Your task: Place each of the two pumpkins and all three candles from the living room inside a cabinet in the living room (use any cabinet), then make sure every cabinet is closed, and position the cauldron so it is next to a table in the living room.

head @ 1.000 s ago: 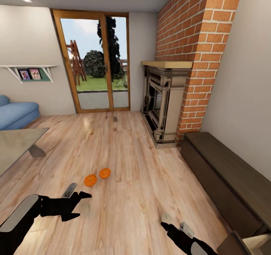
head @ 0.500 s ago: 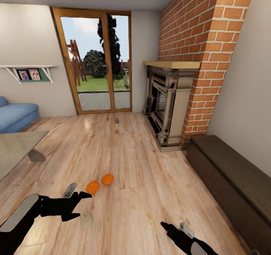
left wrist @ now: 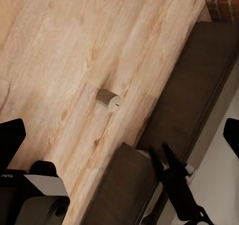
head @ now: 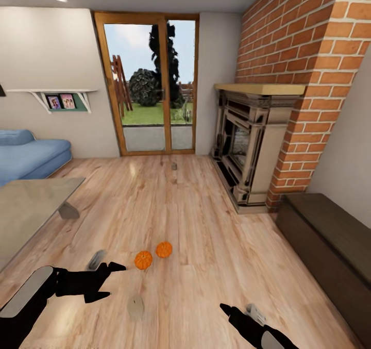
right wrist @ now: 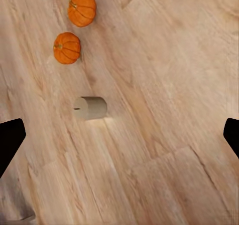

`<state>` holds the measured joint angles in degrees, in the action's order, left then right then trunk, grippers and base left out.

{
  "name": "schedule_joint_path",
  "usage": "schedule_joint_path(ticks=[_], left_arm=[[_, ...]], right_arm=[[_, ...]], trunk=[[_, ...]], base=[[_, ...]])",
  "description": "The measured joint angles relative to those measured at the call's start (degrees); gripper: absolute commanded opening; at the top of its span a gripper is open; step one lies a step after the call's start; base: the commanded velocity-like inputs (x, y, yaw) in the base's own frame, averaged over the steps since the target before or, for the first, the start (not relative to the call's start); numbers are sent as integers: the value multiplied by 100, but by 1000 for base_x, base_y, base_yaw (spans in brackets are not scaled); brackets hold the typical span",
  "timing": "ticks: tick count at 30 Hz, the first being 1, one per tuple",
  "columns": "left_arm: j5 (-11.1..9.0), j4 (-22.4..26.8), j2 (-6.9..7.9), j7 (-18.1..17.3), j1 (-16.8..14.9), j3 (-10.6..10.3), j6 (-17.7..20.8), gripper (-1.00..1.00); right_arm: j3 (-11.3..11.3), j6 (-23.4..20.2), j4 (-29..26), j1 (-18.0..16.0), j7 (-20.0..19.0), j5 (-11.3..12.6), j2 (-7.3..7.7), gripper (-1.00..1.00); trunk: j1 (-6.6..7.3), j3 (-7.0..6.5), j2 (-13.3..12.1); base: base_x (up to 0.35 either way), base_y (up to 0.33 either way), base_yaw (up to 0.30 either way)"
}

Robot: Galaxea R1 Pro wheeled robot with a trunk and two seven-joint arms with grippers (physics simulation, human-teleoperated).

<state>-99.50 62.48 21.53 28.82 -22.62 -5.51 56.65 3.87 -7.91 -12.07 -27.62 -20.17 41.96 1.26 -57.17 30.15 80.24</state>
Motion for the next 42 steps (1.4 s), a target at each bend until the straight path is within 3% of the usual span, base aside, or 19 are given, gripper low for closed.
schedule_joint_path(ticks=[13, 26, 42], left_arm=[[8, -3, 0, 0, -2, -9, 0, 100], [7, -3, 5, -2, -4, -3, 1, 100], [3, -1, 9, -10, -2, -1, 1, 100]], right_arm=[[-1, 0, 0, 1, -14, -3, 8, 100], [-5, 4, 4, 3, -26, 0, 6, 100], [-4, 4, 0, 2, -26, 0, 2, 100]], trunk=[[1, 0, 0], [1, 0, 0], [0, 0, 0]], base=[[176, -23, 173], [284, 124, -190], [166, 247, -19]])
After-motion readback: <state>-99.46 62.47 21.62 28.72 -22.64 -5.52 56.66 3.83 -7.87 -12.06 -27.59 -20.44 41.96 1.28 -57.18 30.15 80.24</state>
